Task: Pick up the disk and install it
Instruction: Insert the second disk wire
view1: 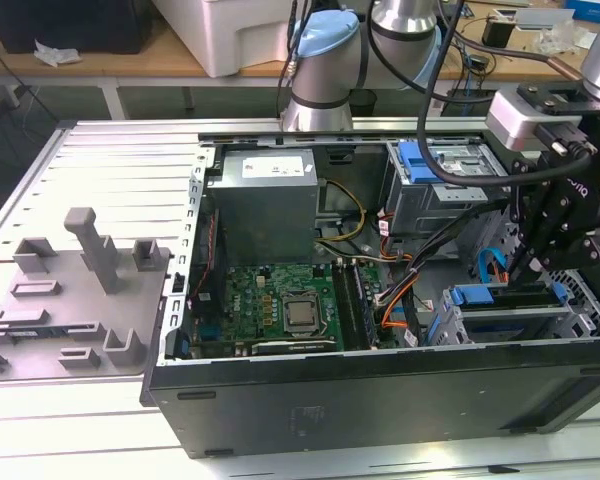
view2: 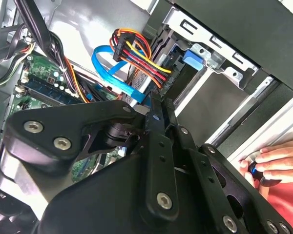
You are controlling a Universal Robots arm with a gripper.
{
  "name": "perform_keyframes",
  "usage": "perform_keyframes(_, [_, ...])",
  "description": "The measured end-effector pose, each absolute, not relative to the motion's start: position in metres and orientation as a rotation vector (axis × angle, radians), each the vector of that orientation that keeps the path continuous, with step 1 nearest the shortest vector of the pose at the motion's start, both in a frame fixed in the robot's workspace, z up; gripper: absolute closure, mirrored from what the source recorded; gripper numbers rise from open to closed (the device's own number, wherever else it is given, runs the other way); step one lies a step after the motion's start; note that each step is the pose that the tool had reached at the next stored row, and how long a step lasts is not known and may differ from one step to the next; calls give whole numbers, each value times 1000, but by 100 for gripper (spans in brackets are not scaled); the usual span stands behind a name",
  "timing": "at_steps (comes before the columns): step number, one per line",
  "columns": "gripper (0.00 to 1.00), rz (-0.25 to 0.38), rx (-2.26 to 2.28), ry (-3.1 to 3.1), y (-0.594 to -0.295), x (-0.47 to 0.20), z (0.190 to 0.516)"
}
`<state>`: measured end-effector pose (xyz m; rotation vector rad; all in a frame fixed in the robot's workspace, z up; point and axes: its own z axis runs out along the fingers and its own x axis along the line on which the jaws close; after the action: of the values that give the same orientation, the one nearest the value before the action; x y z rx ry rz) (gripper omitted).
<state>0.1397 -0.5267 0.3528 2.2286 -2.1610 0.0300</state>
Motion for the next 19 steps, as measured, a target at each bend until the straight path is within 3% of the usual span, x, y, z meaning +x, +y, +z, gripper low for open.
perform_keyframes(19, [84,29,2226,-2164,-527,140,349])
